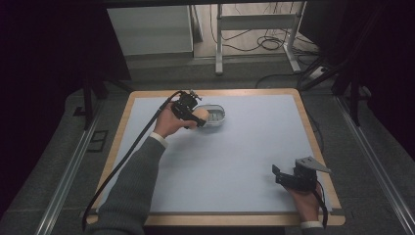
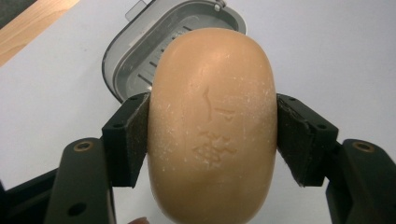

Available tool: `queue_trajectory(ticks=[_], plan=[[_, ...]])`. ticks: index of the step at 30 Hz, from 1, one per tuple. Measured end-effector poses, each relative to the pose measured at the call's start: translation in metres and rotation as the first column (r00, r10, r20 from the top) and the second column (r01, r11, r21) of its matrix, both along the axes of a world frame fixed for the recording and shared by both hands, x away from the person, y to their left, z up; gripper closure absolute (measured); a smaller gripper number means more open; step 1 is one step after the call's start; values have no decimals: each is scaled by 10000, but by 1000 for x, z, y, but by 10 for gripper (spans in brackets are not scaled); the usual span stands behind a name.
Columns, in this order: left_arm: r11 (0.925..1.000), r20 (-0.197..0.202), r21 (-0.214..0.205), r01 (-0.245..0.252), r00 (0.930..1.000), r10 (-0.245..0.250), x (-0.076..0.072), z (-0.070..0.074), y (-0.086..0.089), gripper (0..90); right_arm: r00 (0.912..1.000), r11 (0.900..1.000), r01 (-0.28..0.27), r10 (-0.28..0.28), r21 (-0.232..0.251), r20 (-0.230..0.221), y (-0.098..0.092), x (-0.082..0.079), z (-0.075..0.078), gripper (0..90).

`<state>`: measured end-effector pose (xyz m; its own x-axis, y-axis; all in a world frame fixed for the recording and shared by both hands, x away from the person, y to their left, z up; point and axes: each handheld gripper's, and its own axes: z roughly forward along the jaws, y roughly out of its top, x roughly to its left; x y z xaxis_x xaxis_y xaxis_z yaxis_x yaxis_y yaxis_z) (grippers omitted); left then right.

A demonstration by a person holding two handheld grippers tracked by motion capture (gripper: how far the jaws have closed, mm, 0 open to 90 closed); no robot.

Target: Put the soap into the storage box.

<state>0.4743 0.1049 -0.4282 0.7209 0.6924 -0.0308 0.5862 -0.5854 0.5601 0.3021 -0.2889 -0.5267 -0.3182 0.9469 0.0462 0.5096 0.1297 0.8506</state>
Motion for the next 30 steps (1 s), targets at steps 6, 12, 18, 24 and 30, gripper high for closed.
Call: queue_trajectory(ticks=[6,12,18,24,30], plan=[[9998,36,176,-44,10000,43,6,1,-4,323,10000,10000,-5,5,-6,-2,0,0,0,84],[9998,10,205,-16,10000,16,14,-1,-6,323,10000,10000,-9,9,-8,3,0,0,0,84],[9993,-3,356,90,10000,-90,21,0,-10,323,10000,10000,-6,6,-23,12,0,0,0,84],[9990,-18,426,142,9999,-141,31,-3,-15,323,10000,10000,-14,14,-29,15,0,0,0,85],[9978,-173,612,265,9995,-255,40,-10,-23,323,10000,10000,-16,16,-16,10,0,0,0,84]])
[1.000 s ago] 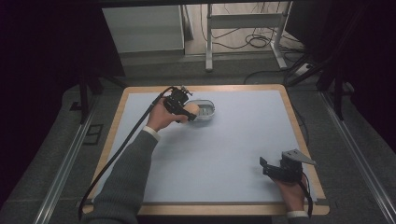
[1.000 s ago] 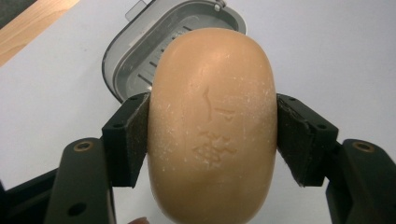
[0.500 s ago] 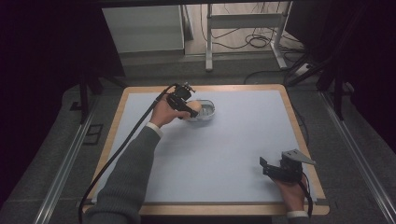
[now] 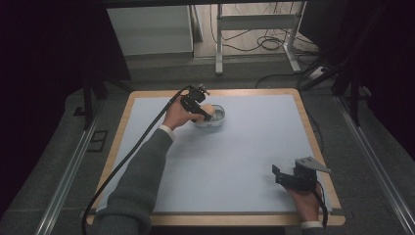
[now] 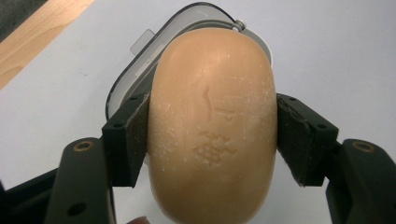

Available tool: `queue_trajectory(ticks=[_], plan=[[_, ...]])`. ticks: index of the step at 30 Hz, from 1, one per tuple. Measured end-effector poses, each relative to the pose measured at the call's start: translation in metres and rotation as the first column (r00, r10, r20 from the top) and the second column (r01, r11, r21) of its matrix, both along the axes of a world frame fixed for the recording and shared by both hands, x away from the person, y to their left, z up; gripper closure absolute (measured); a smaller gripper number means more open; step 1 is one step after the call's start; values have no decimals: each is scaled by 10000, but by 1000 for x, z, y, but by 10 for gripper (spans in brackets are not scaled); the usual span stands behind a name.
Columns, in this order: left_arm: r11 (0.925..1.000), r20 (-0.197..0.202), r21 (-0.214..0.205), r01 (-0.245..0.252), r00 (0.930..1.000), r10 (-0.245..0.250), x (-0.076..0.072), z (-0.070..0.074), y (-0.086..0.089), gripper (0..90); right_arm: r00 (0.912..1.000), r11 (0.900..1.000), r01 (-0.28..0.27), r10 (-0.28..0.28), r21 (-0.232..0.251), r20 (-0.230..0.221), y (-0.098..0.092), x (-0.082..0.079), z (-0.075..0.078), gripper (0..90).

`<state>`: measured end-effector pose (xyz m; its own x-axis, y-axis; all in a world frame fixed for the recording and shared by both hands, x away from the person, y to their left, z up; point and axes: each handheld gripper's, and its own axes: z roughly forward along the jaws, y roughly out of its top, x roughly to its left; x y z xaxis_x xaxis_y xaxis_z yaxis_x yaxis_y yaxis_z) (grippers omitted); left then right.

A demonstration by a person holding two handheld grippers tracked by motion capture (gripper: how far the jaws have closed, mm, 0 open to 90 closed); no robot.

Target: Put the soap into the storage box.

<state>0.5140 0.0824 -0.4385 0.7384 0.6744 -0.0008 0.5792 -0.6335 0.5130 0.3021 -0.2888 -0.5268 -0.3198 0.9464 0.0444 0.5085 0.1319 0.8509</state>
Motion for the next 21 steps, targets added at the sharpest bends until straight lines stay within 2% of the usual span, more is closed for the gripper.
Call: queue_trajectory(ticks=[1,7,10,15,19,21], plan=[[9999,13,-96,-48,10000,48,2,-1,-1,323,10000,10000,-6,6,-16,2,0,0,0,84],[9999,-46,-62,127,9999,-128,14,-4,-8,323,10000,10000,3,-3,10,-41,0,0,0,84],[9998,-231,-61,210,9995,-211,20,-7,-10,323,10000,10000,8,-8,32,-26,0,0,0,84],[9999,-246,-139,70,9997,-73,24,-17,-14,323,10000,10000,-11,11,59,-25,-1,0,0,84],[9998,-192,185,104,9998,-100,22,-19,-16,321,10000,10000,-2,2,52,-22,-1,0,0,85],[9998,-232,92,151,9996,-149,22,-19,-17,319,10000,10000,6,-6,31,-15,0,0,0,84]])
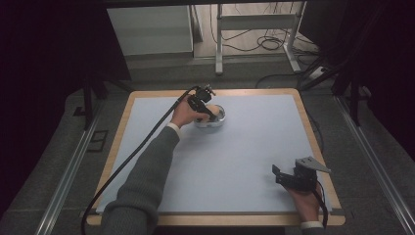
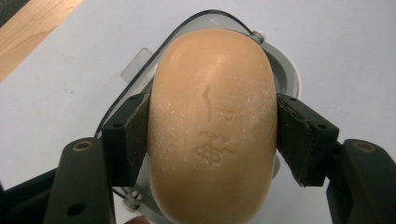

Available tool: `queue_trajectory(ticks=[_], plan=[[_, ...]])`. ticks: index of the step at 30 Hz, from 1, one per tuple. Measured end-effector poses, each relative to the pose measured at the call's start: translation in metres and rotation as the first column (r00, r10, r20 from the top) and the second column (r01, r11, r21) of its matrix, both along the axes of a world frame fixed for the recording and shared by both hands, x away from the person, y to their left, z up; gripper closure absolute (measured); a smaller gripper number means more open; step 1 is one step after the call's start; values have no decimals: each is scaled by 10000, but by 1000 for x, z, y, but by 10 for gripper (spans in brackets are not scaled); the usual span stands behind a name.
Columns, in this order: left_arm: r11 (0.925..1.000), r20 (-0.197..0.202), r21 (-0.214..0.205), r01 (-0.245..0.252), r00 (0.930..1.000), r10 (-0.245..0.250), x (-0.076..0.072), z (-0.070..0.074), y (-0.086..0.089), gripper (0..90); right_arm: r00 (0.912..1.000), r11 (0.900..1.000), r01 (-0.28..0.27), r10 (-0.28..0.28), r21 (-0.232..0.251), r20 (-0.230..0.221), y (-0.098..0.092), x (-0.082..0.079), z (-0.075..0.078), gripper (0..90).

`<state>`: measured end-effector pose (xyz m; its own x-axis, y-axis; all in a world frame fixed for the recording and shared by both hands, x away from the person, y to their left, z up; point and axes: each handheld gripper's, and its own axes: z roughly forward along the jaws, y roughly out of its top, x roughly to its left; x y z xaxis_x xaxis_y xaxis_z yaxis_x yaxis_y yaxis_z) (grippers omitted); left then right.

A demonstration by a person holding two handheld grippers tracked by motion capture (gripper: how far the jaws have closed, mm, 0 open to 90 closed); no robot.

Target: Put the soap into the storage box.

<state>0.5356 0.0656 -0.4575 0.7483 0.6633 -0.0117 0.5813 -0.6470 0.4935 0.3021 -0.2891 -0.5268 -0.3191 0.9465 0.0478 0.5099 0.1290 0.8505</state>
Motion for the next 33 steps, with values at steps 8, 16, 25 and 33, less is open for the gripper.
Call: queue_trajectory(ticks=[8,16,25,33], plan=[[9996,92,-272,-34,10000,37,-8,12,2,280,10000,10000,17,-17,-13,0,0,0,0,84],[9977,483,-679,-31,9988,64,-27,24,15,241,10000,10000,12,-12,-39,18,0,0,0,85],[9934,897,-1147,-92,9958,195,-59,31,39,222,10000,10000,52,-52,-81,28,1,0,0,84],[9909,1021,-1345,-80,9945,218,-93,26,59,205,10000,9999,48,-48,-103,14,1,0,0,84]])
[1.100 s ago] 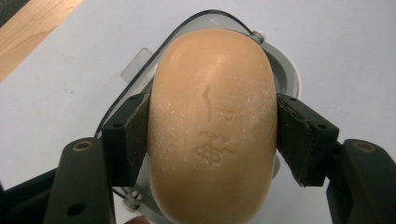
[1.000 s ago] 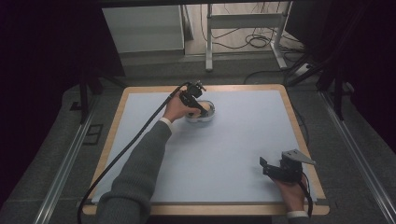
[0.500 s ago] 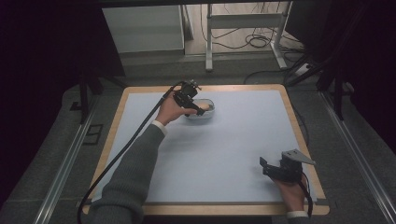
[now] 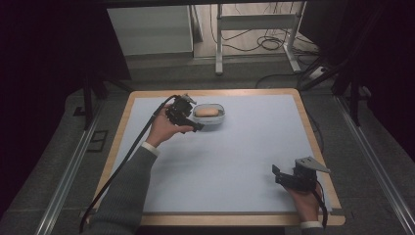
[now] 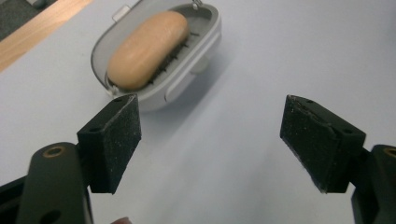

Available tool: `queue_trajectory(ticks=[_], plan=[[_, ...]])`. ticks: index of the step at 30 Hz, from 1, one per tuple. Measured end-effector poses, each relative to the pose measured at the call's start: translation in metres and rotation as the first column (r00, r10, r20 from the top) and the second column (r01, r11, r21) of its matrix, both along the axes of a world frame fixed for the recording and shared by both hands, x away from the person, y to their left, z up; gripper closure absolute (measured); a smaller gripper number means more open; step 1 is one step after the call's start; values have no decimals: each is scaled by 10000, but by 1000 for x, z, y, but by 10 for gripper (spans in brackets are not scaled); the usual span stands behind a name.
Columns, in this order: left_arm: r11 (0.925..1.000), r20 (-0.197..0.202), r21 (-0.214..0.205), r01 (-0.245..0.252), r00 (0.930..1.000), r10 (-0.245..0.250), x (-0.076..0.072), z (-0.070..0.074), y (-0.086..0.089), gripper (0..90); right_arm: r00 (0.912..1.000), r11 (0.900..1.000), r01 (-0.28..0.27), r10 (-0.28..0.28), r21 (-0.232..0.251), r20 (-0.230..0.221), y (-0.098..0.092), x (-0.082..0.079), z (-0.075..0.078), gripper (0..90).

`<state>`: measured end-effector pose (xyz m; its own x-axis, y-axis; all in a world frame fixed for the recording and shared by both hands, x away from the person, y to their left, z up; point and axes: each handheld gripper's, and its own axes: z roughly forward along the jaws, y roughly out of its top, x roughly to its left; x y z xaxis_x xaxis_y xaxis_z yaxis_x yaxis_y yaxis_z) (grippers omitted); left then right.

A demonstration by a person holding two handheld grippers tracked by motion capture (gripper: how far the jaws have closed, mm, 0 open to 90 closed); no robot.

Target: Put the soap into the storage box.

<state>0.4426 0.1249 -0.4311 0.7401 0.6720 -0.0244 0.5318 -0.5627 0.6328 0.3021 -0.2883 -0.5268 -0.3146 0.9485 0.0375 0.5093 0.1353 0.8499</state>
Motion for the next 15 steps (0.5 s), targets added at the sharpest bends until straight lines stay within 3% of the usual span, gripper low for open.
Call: queue_trajectory(ticks=[8,13,15], plan=[[9993,71,-348,-158,9998,161,-37,-11,25,194,10000,10000,10,-10,-5,-1,0,0,0,85],[9946,39,-904,-507,9987,513,-62,-23,42,188,10000,10000,23,-23,-27,7,0,0,0,84],[9940,56,-926,-581,9983,588,-70,-29,46,188,10000,10000,31,-31,-33,14,0,0,0,84]])
